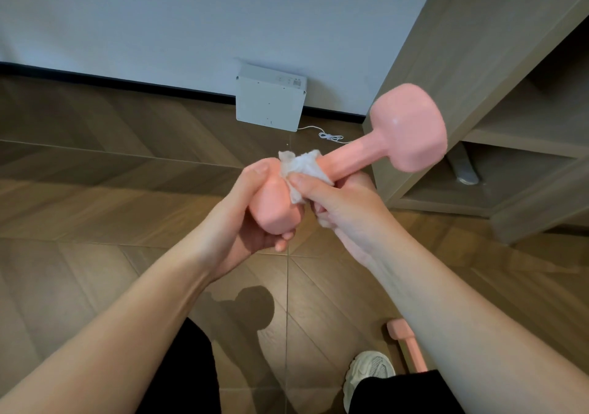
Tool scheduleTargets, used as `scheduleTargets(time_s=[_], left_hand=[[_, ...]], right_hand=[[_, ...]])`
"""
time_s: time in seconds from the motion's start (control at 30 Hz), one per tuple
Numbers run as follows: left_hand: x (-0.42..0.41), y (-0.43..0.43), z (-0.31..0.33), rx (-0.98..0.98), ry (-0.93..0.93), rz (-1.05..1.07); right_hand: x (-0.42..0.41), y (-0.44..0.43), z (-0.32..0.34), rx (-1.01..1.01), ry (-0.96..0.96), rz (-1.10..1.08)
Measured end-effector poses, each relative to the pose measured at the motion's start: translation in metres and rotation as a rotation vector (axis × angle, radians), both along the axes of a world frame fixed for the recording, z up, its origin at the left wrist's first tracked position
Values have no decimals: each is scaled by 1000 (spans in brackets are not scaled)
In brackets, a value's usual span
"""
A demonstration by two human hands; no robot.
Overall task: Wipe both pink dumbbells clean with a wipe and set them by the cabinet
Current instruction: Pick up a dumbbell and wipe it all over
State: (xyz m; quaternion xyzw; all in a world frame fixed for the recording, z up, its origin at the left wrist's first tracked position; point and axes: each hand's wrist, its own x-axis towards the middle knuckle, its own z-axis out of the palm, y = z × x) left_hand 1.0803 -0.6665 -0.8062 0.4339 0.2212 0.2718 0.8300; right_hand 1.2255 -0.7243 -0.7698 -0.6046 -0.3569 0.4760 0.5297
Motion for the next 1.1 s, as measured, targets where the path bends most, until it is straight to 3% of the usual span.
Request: scheduleTargets(time_s=[0.23,0.43,0.57,0.67,0.83,0.9,1.0,1.1], left_hand=[[3,-10,8,767,216,375],[-4,-10,6,982,245,418],[-1,-9,5,950,236,414],[1,-7,3,814,214,401],[7,-5,3,25,8,159],[6,-5,4,-152,-6,45],[8,-8,2,-148,7,-2],[12,-13,0,134,99,128]], right_hand=[[7,6,3,-29,496,-244],[25,7,14,51,784,-508],[26,8,14,104,840,-525],[27,10,13,118,793,-497],[28,11,11,154,779,-398],[28,12,11,181,753,-309],[28,12,11,153,744,-287],[30,14,10,103,816,-379]])
